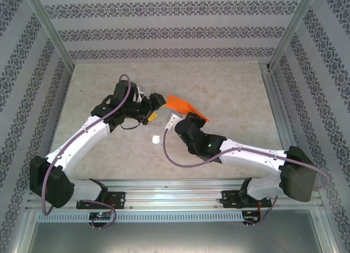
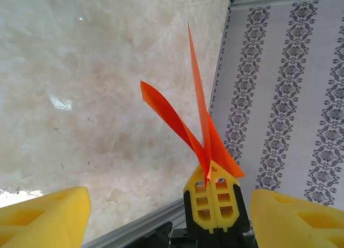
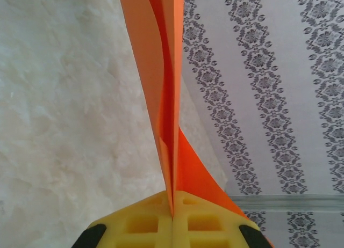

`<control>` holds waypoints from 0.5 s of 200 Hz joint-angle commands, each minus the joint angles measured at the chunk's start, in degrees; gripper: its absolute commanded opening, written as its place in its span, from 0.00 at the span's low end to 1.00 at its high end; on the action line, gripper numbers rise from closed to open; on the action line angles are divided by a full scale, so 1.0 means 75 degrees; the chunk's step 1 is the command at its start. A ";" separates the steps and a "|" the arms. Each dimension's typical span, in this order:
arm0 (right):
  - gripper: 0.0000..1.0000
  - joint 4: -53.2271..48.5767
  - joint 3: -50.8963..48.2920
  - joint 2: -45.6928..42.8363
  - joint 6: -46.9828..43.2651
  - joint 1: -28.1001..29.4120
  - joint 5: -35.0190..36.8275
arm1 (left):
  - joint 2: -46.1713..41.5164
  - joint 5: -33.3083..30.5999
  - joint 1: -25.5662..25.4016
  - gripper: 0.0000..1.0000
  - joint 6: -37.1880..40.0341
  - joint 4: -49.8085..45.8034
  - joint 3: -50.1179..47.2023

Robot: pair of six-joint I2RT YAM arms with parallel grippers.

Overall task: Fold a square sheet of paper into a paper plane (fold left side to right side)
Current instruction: Turn over the paper at the center of the table.

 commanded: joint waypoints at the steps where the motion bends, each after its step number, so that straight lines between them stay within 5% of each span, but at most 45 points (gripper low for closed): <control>1: 0.00 0.0664 -0.0125 0.0158 -0.0624 0.0204 0.0683 | 0.0287 -0.0079 -0.0247 0.78 -0.0423 0.0346 0.0113; 33: 0.00 0.0812 -0.0096 0.0242 -0.0740 0.0385 0.0739 | 0.0577 -0.0198 -0.0451 0.74 -0.0640 0.0865 0.0072; 100: 0.02 0.0734 -0.0007 0.0455 -0.0604 0.0544 0.0720 | 0.0842 -0.0302 -0.0514 0.33 -0.1108 0.1690 -0.0192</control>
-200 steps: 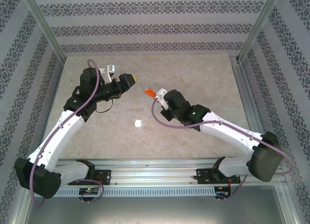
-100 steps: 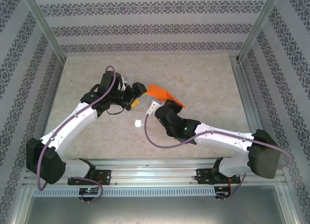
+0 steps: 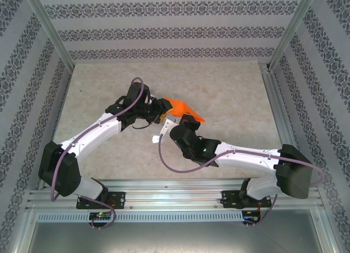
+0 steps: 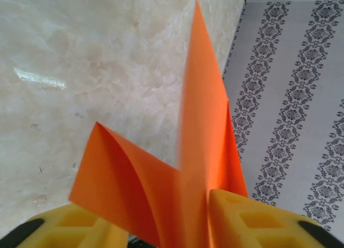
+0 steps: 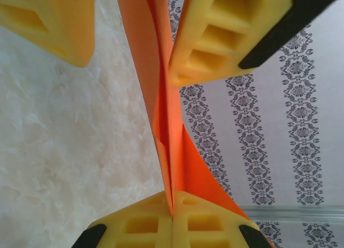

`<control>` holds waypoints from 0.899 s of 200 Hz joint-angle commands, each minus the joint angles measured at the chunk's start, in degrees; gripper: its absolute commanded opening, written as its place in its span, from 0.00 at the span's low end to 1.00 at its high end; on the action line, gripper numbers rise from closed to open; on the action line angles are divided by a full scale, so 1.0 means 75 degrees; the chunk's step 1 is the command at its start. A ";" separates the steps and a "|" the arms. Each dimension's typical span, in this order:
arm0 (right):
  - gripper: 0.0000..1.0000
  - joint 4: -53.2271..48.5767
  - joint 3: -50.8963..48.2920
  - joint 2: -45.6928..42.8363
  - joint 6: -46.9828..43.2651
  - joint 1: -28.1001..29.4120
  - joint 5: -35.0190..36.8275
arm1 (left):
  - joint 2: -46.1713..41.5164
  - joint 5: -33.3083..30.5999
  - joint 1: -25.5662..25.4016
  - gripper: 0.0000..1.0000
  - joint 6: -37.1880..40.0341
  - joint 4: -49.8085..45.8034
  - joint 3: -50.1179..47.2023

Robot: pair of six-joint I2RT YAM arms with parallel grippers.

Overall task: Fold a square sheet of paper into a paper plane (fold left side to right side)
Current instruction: Turn over the paper at the center of the table.

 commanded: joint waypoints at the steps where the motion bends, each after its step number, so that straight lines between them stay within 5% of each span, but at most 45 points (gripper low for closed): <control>1: 0.02 0.0109 0.0036 0.0172 -0.0003 0.0097 0.0219 | -0.0021 -0.0151 -0.0071 0.33 -0.0246 0.0571 -0.0058; 41: 0.10 0.0169 0.0012 0.0234 0.0110 0.0097 0.0244 | -0.0086 -0.0261 -0.0072 0.16 -0.0308 0.0554 -0.0139; 82: 0.39 -0.1207 0.0210 -0.0355 0.1237 0.0097 -0.0879 | -0.0049 -0.0506 -0.0065 0.00 -0.0059 0.0736 -0.0202; 101: 0.69 -0.1762 0.0046 -0.1275 0.2063 -0.0106 -0.2697 | -0.0044 -0.1175 -0.0034 0.00 0.0623 0.0582 -0.0091; 115: 0.78 -0.2050 -0.0067 -0.2148 0.2796 -0.0556 -0.4503 | 0.0051 -0.1374 0.0083 0.00 0.1401 0.0657 -0.0012; 151: 0.91 -0.1906 -0.0243 -0.3520 0.5083 -0.2919 -0.8341 | 0.0242 -0.0688 0.0297 0.00 0.3330 0.1413 -0.0068; 180: 0.88 -0.1388 -0.0291 -0.2987 0.7528 -0.5234 -1.1475 | 0.0623 0.1153 0.0301 0.00 0.4580 0.1631 0.0127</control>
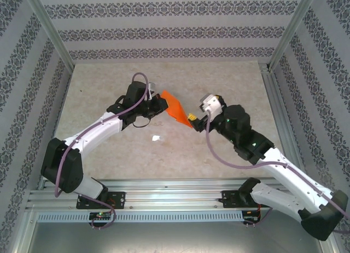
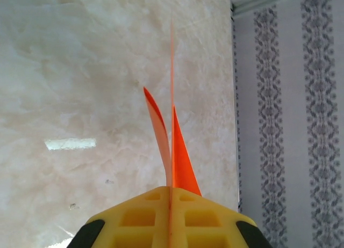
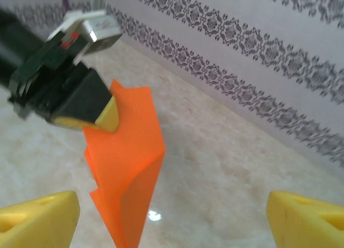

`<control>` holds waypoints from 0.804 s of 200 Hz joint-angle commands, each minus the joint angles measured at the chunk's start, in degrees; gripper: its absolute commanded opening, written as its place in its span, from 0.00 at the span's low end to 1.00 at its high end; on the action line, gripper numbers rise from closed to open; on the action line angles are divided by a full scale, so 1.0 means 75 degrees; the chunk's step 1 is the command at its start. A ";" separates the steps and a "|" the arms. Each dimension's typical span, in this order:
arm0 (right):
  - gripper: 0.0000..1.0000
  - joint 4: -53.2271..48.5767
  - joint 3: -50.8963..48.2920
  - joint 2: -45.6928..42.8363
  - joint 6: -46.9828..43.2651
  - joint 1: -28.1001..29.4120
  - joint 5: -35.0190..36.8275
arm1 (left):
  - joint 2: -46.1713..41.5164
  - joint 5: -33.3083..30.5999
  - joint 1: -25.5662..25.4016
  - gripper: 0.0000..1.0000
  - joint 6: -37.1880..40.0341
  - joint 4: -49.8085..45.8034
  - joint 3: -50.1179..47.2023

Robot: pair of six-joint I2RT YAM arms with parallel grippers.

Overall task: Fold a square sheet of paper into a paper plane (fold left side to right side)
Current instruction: Turn over the paper at the center of the table.

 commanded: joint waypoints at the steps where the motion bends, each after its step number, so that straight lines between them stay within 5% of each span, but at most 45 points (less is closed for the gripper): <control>1: 0.89 0.0275 -0.0239 0.0630 0.2876 -0.1487 -0.3922 | 0.0304 0.1652 0.0052 0.00 0.1731 0.0665 0.0280; 34: 0.80 0.1614 -0.0402 0.2045 0.4593 -0.2640 -0.6561 | 0.0481 0.2996 0.0035 0.00 0.3295 -0.0070 0.0505; 80: 0.70 0.2622 -0.0580 0.3133 0.4842 -0.2893 -0.7690 | 0.0416 0.3651 0.0057 0.00 0.4643 -0.0911 0.0800; 161: 0.51 0.3241 -0.0871 0.3466 0.4852 -0.2909 -0.8311 | 0.0731 0.3940 0.0051 0.00 0.5162 -0.1438 0.1171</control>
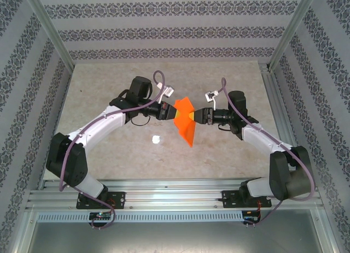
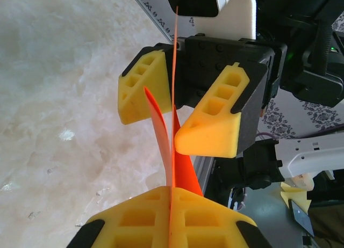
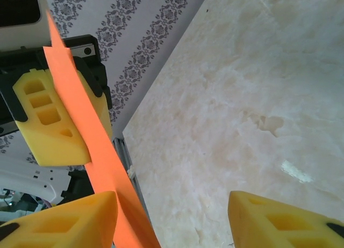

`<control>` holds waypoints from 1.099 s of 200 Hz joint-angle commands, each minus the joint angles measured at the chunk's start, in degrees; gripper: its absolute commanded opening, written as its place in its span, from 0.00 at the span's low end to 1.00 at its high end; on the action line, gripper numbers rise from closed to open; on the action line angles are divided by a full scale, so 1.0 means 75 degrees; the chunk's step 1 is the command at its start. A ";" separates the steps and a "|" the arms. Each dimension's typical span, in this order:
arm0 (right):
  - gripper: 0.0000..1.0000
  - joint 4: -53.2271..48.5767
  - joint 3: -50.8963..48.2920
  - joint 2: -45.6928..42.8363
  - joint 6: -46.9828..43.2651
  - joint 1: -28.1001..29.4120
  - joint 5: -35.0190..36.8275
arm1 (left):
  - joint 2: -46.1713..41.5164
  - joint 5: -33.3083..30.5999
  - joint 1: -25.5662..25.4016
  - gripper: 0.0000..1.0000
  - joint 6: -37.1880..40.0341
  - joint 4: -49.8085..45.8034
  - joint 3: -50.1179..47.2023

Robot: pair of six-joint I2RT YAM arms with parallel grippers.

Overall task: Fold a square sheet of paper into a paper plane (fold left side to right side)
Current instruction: Turn over the paper at the center of the table.

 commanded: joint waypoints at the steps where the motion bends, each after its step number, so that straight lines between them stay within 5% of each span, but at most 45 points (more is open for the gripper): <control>1: 0.51 0.0588 -0.0158 -0.0026 0.0028 -0.0097 -0.0448 | 0.0238 0.0200 0.0045 0.00 0.0432 -0.0326 0.0238; 68: 0.15 0.0499 -0.0144 -0.0112 0.0044 -0.0102 -0.0412 | 0.0371 -0.0035 0.0185 0.00 0.0468 -0.0344 0.0207; 94: 0.00 -0.0104 -0.0019 -0.0080 -0.0294 -0.0087 -0.0113 | 0.0260 -0.0340 0.0316 0.24 0.0409 -0.0313 0.0157; 138: 0.00 0.0527 -0.0205 0.0182 0.0605 0.0276 0.1152 | -0.0755 -0.1623 0.0954 0.56 0.0656 -0.0881 0.0031; 183: 0.00 0.2308 -0.0711 0.1550 0.2487 0.0516 0.2757 | -0.1512 -0.2076 0.1347 0.49 0.0295 -0.0769 -0.0830; 220: 0.00 0.2727 -0.0980 0.2332 0.3254 0.0504 0.3673 | -0.1436 -0.1721 0.0709 0.42 -0.0764 0.0378 -0.1759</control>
